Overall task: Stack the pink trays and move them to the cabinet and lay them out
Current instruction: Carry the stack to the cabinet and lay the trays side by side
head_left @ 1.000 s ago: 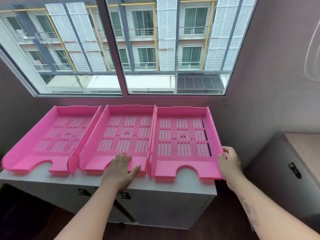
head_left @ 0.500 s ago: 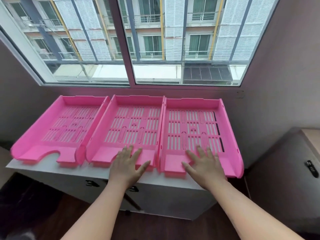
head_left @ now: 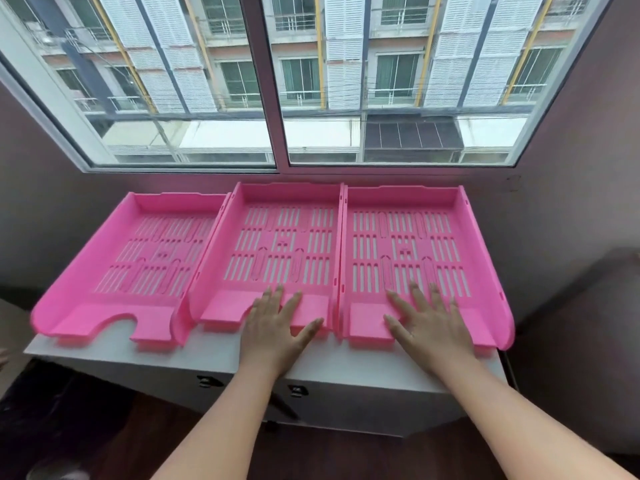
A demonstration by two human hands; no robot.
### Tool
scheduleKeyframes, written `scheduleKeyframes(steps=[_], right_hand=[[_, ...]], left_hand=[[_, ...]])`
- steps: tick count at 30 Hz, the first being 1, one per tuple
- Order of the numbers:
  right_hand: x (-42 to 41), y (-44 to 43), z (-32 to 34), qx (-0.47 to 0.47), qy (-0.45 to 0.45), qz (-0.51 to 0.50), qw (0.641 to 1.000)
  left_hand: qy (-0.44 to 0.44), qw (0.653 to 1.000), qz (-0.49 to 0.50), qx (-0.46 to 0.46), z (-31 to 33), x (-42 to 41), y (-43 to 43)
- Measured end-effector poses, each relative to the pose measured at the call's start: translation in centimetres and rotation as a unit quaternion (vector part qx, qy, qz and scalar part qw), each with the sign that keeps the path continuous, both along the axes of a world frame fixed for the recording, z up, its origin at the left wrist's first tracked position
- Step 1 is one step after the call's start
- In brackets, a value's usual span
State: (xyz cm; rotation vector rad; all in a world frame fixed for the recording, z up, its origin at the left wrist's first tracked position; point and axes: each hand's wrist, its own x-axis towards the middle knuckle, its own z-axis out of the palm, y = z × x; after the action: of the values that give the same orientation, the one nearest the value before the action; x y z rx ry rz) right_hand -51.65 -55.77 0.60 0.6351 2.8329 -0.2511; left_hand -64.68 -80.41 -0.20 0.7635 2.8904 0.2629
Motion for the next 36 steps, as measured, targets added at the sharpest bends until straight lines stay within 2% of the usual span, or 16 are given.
scheduleKeyframes(steps=[9,14,18,21,23,26,28,36], right_hand=[[-1.5,0.0,0.0,0.002,-0.011,-0.005,1.0],[-2.4,0.0,1.2,-0.045,-0.028,-0.026,0.998],[-4.0,-2.0,3.3,-0.11,0.091,-0.077,0.987],[-6.2,-4.4,4.8,-0.174,0.143,-0.079,0.971],[-7.6,-6.4,5.4,-0.221,0.14,-0.092,0.961],[-9.6,-9.1,5.2,-0.292,0.113,-0.117,0.942],[-10.3,-10.5,4.8,-0.32,0.115,-0.135,0.931],[-11.1,-11.7,4.4,-0.23,0.129,-0.17,0.949]], left_hand=[[-0.008,1.0,-0.005,0.008,-0.2,-1.2,-0.1],[0.002,0.998,-0.06,-0.011,1.1,-2.9,-0.9],[0.113,0.992,-0.048,0.03,3.0,-4.7,-3.9],[0.135,0.99,0.023,0.025,3.9,-6.6,-6.9],[0.087,0.992,0.091,0.025,4.1,-7.8,-8.6],[-0.063,0.977,0.173,0.104,4.5,-8.7,-9.9],[-0.109,0.966,0.185,0.145,4.5,-9.3,-10.0],[-0.172,0.952,0.172,0.186,3.9,-12.1,-9.7]])
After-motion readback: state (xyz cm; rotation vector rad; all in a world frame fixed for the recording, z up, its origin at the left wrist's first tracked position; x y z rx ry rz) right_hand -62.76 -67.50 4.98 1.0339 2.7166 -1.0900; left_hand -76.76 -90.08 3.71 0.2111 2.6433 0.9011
